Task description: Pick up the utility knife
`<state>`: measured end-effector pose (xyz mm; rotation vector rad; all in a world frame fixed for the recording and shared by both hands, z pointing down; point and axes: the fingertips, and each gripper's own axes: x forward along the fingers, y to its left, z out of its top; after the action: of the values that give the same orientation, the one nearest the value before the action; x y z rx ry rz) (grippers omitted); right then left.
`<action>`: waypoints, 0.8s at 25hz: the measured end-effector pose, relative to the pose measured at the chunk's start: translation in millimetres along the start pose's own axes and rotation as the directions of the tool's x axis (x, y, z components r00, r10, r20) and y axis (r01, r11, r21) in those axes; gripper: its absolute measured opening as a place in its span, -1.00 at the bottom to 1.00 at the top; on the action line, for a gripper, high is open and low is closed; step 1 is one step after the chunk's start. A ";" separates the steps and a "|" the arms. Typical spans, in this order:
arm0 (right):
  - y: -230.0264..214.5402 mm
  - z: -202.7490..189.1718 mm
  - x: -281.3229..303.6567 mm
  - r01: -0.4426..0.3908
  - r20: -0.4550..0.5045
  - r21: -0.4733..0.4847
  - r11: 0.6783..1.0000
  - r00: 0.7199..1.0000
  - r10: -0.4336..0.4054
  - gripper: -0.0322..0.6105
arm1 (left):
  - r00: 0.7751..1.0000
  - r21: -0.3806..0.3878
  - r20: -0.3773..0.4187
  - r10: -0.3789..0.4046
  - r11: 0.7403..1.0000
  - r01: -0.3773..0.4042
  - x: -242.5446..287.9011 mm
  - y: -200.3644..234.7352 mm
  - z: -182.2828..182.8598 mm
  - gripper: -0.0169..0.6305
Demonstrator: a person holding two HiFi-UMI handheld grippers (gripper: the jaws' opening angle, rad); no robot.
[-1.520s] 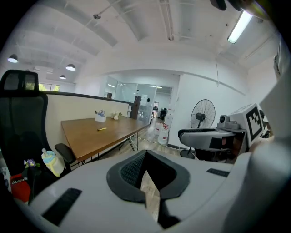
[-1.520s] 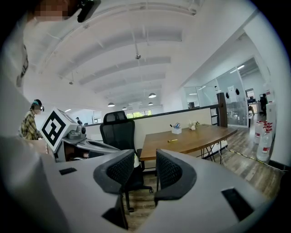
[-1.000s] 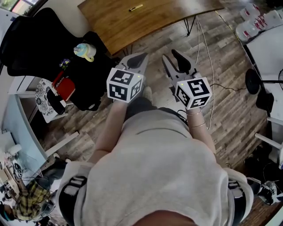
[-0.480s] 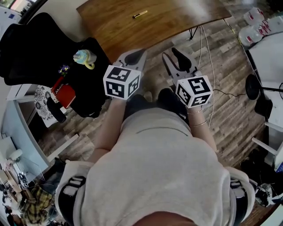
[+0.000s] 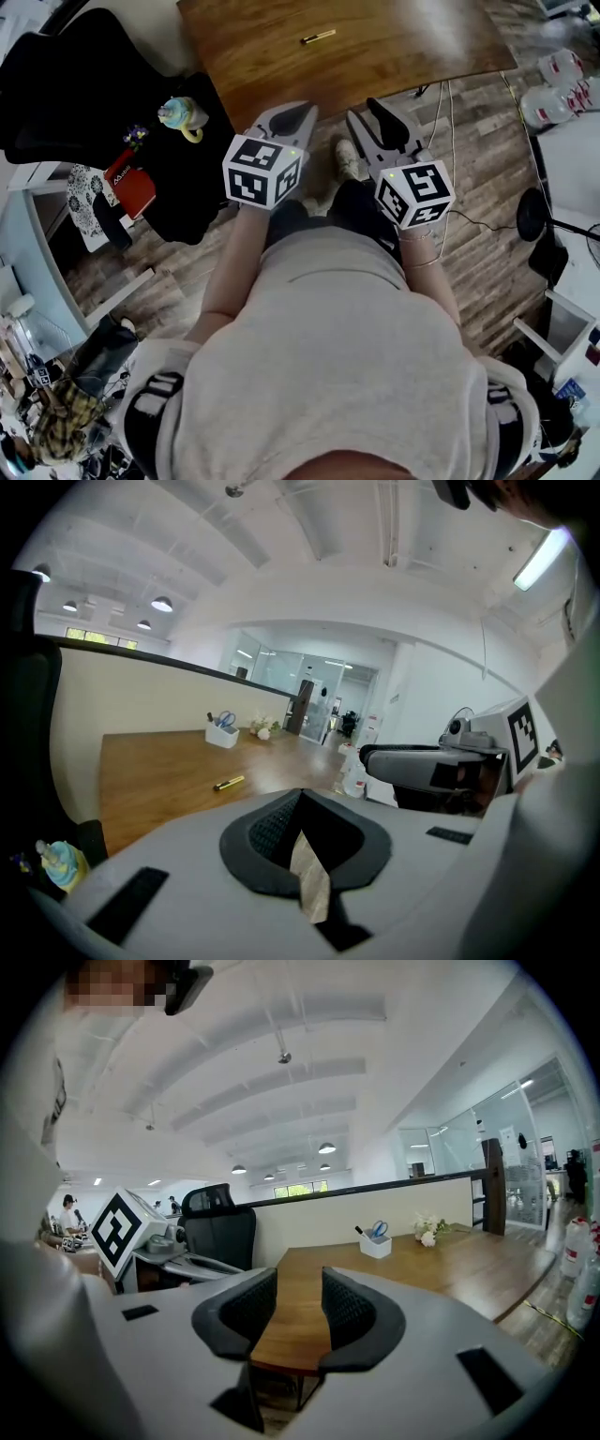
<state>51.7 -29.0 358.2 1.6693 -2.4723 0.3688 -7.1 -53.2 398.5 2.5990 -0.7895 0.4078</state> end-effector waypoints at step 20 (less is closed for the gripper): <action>-111.7 43.0 126.4 -0.334 -0.067 -0.040 0.942 0.941 0.331 -0.46 | 0.954 -0.136 0.038 0.296 0.948 -0.289 98.0 75.5 71.8 -0.91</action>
<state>108.6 -193.4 362.2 1.1989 -2.6934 0.3809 38.9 -188.6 393.8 2.3880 -1.1887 0.3523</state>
